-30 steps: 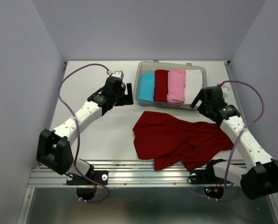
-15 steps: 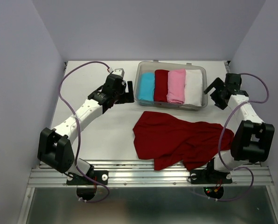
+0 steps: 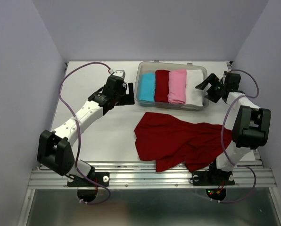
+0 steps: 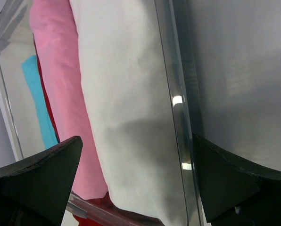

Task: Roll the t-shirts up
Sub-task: Move the bin to the center of the board, then move the T-shirt to the center of the board, then pick up the T-shirt from the center of the board, then place the T-shirt at the center of the board.

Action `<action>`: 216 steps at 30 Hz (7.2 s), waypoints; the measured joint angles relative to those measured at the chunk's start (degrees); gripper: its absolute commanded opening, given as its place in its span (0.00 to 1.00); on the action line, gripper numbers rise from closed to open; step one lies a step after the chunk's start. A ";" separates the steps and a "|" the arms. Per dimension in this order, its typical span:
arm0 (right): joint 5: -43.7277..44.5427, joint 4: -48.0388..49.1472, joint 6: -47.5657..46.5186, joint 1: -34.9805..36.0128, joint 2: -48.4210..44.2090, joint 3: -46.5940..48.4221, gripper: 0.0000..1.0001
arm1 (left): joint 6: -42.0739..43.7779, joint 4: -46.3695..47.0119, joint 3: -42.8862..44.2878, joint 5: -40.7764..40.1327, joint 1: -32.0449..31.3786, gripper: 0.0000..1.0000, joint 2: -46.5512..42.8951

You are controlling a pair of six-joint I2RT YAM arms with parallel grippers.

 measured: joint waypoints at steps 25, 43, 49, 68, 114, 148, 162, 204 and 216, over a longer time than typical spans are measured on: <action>0.13 -7.89 -3.43 25.07 22.32 32.28 1.00 | -1.33 0.74 -8.17 -0.52 -0.02 0.86 -6.08; 27.10 -16.70 -1.84 22.32 -15.76 -3.67 1.00 | -15.52 10.45 -17.81 3.69 -14.03 0.78 7.19; 27.21 -20.46 0.57 22.32 -25.27 -10.93 1.00 | -17.29 12.52 -16.26 1.36 -15.45 0.23 11.28; 25.79 -23.74 8.07 22.32 -35.28 -28.44 1.00 | -13.86 9.33 -6.80 -0.90 2.12 0.00 2.19; 14.69 -21.46 8.85 14.67 -46.21 -36.28 0.98 | -14.73 -2.12 -8.41 -3.72 -13.84 0.65 -7.04; 22.16 -20.04 5.77 19.65 -23.17 -1.66 0.01 | -13.46 -6.80 10.23 -3.45 -11.37 0.00 13.16; 34.23 -30.60 -4.00 18.93 -31.34 29.35 0.01 | -3.02 -11.80 27.41 0.46 3.04 0.00 -9.25; 44.17 -27.34 -1.53 18.93 -58.88 -15.34 0.74 | -0.48 -8.98 -9.57 21.59 6.71 0.90 -19.80; 43.17 -31.01 1.68 18.93 -52.39 -15.67 0.85 | 0.79 -9.99 12.72 9.09 5.07 0.77 -1.97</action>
